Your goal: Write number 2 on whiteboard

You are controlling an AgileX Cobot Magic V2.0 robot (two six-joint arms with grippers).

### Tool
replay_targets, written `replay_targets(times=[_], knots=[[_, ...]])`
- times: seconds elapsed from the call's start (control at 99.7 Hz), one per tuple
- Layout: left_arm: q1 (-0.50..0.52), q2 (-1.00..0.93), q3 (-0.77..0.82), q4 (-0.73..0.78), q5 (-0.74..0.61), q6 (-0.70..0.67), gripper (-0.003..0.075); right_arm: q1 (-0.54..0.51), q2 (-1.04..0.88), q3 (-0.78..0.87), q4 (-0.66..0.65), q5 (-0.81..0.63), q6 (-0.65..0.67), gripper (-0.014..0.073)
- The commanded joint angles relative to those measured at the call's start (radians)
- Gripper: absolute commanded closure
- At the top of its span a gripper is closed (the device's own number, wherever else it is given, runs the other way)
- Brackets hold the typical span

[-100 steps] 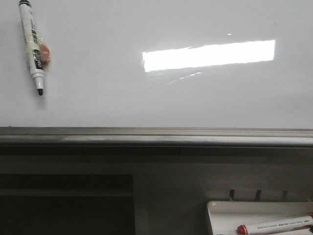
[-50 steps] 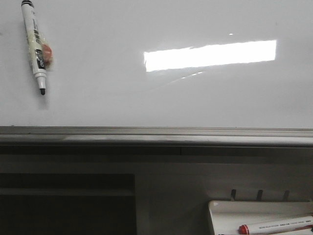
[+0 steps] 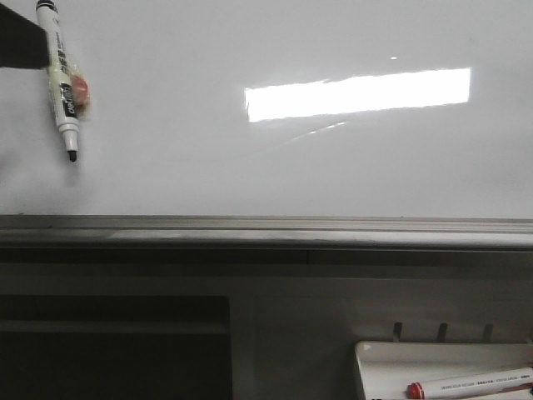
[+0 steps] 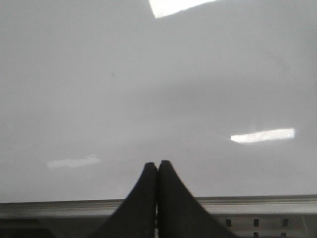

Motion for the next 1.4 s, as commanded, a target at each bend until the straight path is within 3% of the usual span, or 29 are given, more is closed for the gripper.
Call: replay_targets(times=[0.0,0.452,0.702,0.823,1.044,1.274,1.395], knots=[[-0.064,0.063,-0.027,0.014,-0.159,0.004,0.0293,-0.005,0.02,-0.026,0.014,-0.102,-0.013,0.0654],[-0.079,0.214,-0.036,-0.113,-0.319,0.004,0.03,-0.005,0.02,-0.026,0.014,-0.11,-0.013,0.0654],[-0.079,0.303,-0.101,-0.144,-0.275,0.004,0.0311,-0.005,0.02,-0.026,0.014,-0.117,-0.013,0.0654],[-0.079,0.339,-0.107,-0.173,-0.253,0.004,0.0407,-0.005,0.02,-0.026,0.014,-0.121,-0.013,0.0654],[-0.079,0.359,-0.107,-0.188,-0.231,0.004,0.0741,-0.005,0.02,-0.026,0.014,-0.1,-0.013,0.0654],[-0.079,0.354,-0.107,-0.157,-0.229,0.004,0.0741,-0.005,0.02,-0.028,0.02,-0.047,-0.029,0.0654],[-0.079,0.306,-0.107,-0.028,-0.177,0.004,0.0741,0.0,0.02,-0.043,0.178,0.016,-0.199,0.0654]])
